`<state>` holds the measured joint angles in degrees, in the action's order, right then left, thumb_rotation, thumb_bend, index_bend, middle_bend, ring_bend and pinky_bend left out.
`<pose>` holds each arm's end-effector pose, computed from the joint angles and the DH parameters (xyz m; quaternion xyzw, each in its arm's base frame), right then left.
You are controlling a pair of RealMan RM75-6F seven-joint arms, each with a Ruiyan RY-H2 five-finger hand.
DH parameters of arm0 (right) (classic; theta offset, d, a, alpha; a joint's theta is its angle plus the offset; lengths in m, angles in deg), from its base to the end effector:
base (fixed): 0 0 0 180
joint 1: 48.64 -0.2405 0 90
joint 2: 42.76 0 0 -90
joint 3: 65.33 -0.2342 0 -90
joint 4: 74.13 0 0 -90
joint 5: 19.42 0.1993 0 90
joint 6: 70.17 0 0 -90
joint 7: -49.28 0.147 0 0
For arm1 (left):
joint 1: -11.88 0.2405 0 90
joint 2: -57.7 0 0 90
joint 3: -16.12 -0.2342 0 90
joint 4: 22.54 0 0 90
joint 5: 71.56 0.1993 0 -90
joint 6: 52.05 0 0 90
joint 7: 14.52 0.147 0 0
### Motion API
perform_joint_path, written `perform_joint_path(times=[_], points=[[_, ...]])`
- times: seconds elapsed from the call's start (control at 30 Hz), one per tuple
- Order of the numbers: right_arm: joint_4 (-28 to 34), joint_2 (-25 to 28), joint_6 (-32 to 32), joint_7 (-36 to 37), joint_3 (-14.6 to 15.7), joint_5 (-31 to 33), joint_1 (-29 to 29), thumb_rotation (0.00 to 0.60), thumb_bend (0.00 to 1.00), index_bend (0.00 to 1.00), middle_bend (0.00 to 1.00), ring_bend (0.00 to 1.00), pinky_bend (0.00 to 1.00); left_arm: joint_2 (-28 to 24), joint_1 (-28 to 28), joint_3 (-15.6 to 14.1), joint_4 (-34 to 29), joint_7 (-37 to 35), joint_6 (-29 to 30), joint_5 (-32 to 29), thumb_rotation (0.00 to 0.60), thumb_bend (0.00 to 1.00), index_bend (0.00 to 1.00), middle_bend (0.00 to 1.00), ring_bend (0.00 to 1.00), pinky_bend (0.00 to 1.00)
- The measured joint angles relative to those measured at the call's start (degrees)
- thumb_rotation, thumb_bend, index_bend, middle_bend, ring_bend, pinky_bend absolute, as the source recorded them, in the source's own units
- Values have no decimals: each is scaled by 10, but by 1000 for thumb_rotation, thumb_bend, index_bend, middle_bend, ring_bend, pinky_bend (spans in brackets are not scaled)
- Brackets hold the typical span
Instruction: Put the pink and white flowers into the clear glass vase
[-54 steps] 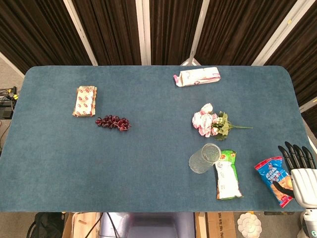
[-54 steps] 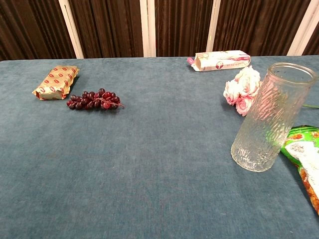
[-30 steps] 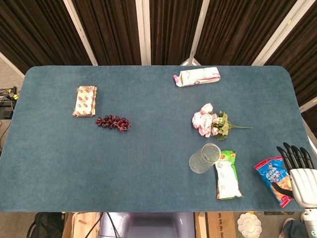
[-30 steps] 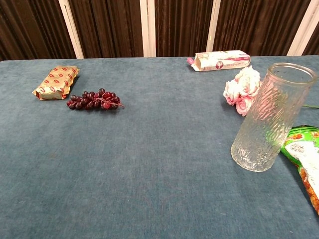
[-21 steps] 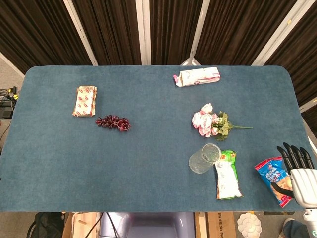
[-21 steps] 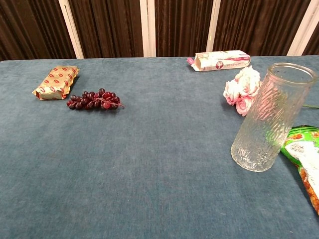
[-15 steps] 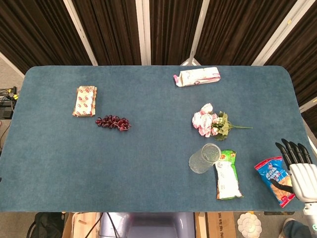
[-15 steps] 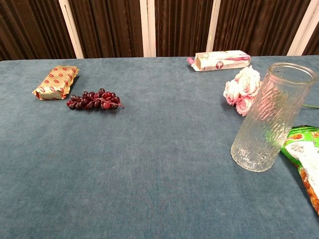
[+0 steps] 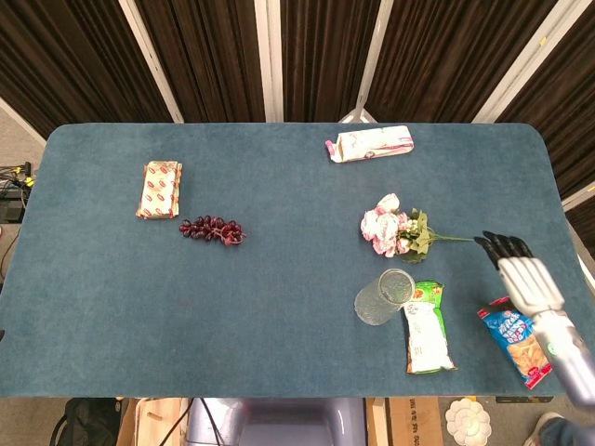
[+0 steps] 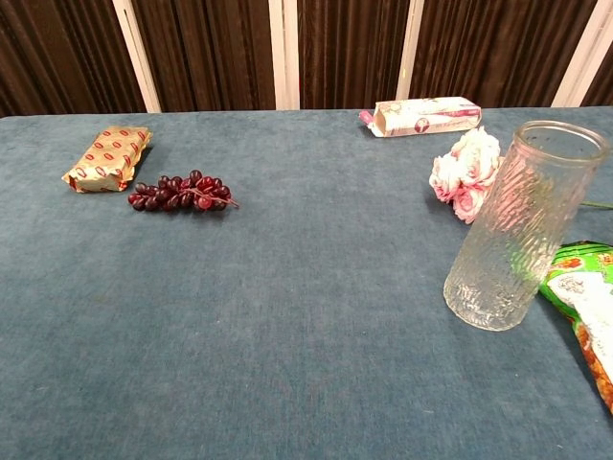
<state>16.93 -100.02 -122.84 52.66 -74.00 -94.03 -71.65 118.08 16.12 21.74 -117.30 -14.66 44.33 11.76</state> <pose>-0.2744 -0.2849 0.1551 0.6707 -0.4487 0.2941 0.5123 -0.2997 0.1406 0.2105 -0.5066 -0.3561 -0.3954 0.6784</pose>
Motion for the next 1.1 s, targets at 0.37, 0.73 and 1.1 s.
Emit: perform_joint_path(times=[0.37,0.73,1.1], points=[[-140,-135,127,-9,-27,74,-118,600,125,91,43,4,0,9,-1,6,-4,31,3,-13,600,196,89,31,0,20],[-223,-199,191,12,-51,125,-176,600,124,91,44,4,0,15,2,10,-9,55,8,-23,600,196,89,31,0,19],[-288,-241,230,38,-55,137,-209,600,125,92,66,68,0,20,2,7,-13,73,10,-19,600,196,89,31,0,19]])
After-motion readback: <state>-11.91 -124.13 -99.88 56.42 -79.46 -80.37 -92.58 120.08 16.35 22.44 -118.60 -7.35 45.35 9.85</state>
